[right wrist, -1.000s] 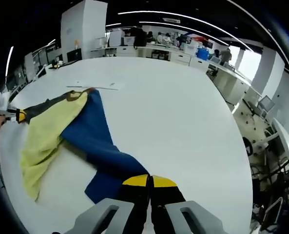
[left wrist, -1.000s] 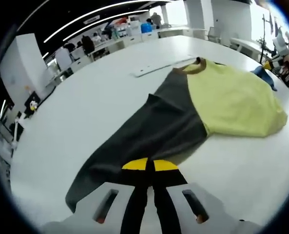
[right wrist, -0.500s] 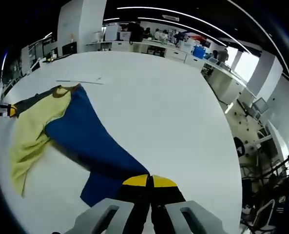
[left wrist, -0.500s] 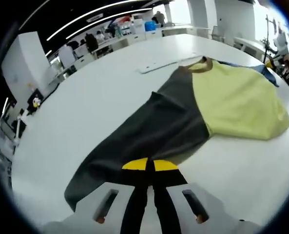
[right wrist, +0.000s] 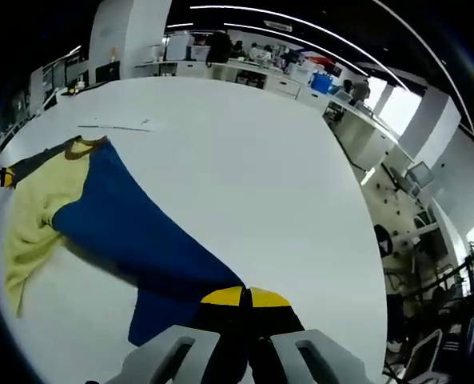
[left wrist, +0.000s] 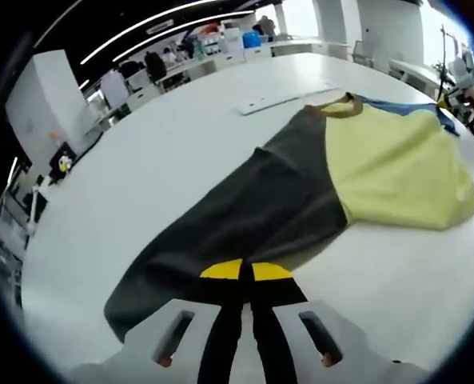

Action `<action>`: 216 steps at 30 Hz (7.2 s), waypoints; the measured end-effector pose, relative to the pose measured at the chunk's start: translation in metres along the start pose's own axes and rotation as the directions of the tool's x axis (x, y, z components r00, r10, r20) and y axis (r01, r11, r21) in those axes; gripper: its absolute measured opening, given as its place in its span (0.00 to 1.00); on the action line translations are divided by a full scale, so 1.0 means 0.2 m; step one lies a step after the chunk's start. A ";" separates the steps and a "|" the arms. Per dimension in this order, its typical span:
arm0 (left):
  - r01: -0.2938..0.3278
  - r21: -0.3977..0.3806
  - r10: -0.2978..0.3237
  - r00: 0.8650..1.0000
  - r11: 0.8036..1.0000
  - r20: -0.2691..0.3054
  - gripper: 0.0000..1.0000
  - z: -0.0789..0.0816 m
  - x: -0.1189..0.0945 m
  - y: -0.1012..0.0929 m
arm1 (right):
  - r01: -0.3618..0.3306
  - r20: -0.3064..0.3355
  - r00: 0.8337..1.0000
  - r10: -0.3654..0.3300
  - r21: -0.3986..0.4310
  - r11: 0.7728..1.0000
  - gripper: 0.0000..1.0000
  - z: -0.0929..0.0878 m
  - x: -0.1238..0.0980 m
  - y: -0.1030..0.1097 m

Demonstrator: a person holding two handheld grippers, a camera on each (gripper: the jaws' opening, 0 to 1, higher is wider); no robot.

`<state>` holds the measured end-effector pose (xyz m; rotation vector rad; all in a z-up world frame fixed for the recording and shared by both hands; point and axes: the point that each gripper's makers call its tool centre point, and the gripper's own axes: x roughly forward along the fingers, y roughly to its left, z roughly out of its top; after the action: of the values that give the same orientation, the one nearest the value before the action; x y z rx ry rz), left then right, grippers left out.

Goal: Fold the garment on the visible template until the final outline fits inside the template.

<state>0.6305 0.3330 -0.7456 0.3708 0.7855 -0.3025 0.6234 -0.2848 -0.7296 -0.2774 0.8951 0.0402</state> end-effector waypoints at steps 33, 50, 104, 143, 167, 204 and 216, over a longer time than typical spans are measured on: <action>0.135 -0.104 -0.118 0.982 0.985 0.150 0.43 0.08 -0.19 -0.20 | -0.142 0.067 0.989 0.132 0.168 0.975 0.40 0.04 -0.18 0.20; 0.203 -0.149 -0.167 0.960 0.968 0.224 0.68 0.09 -0.35 -0.35 | -0.187 0.041 0.982 0.183 0.157 0.970 0.46 -0.11 -0.31 0.29; 0.290 -0.158 -0.244 0.935 0.944 0.257 0.69 -0.04 -0.72 -0.59 | -0.124 -0.003 0.992 0.124 0.056 0.991 0.00 -0.36 -0.26 0.23; 0.289 -0.151 -0.239 0.929 0.945 0.281 0.70 -0.03 -0.77 -0.58 | 0.010 -0.101 0.995 -0.022 -0.125 0.992 0.00 -0.46 -0.35 -0.20; 0.327 -0.153 -0.257 0.898 0.933 0.356 0.91 0.02 -0.82 -0.60 | -0.113 0.030 0.993 0.110 0.107 0.988 0.58 -0.35 -0.40 -0.06; 0.380 -0.087 -0.325 0.872 0.921 0.366 0.99 -0.02 -0.93 -0.65 | -0.591 0.155 0.763 0.628 -0.227 0.774 0.76 0.03 -0.74 1.08; 0.384 -0.084 -0.332 0.872 0.919 0.359 0.99 -0.04 -0.96 -0.66 | -0.616 0.053 0.718 0.694 -0.415 0.669 0.73 -0.03 -0.73 1.41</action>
<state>0.4441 0.2425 -0.6386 0.0182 0.5275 -0.6356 0.4857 -0.0029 -0.6826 -0.2780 0.7307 0.9236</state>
